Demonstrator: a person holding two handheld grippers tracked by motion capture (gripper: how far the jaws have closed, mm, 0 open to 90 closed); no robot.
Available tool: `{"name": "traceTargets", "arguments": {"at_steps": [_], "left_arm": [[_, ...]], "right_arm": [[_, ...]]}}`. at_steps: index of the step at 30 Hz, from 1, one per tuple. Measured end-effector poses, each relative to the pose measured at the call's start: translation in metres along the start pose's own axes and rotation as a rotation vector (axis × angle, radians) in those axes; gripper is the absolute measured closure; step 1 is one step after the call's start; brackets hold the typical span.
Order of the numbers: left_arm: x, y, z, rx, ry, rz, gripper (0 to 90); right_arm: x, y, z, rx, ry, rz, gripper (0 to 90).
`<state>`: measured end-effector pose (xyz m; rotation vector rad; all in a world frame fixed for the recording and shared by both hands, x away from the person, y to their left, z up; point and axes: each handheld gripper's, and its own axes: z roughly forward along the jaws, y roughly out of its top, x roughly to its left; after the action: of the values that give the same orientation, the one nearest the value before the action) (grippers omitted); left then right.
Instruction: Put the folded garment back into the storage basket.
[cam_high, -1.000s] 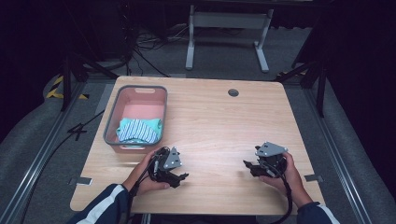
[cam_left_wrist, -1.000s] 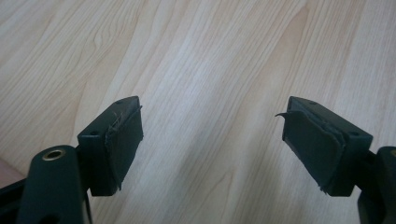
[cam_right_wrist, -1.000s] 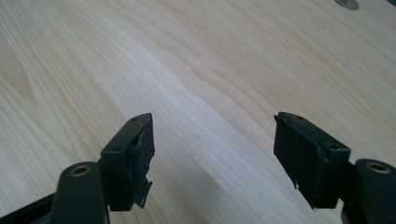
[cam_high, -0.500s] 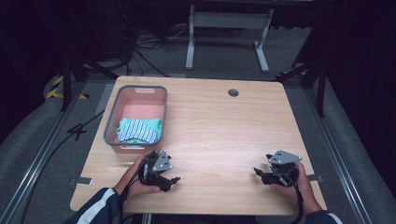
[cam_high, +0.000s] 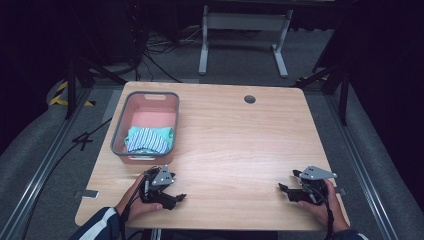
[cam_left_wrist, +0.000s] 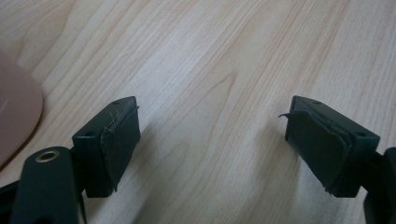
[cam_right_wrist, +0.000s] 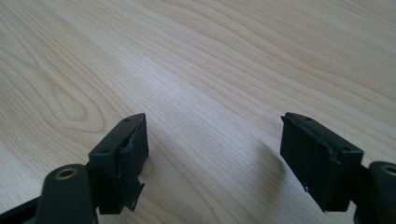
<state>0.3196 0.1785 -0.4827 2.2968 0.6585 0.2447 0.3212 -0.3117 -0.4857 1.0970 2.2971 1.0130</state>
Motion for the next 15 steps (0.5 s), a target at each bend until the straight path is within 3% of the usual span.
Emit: {"name": "traceTargets", "arguments": {"at_steps": [2,6,15], "left_arm": [[0.0,-0.0015,-0.0011,0.0,0.016,-0.014,16.8],[0.0001,-0.0023,-0.0016,0.001,0.018,-0.022,15.7],[0.0014,-0.001,-0.0008,0.011,0.018,-0.017,13.9]], "right_arm": [[-0.0042,-0.0022,-0.0017,0.012,0.002,0.035,20.8],[-0.0066,-0.0028,-0.0016,0.017,0.007,0.051,20.6],[-0.007,-0.0028,-0.0015,0.018,0.009,0.055,20.5]]}}
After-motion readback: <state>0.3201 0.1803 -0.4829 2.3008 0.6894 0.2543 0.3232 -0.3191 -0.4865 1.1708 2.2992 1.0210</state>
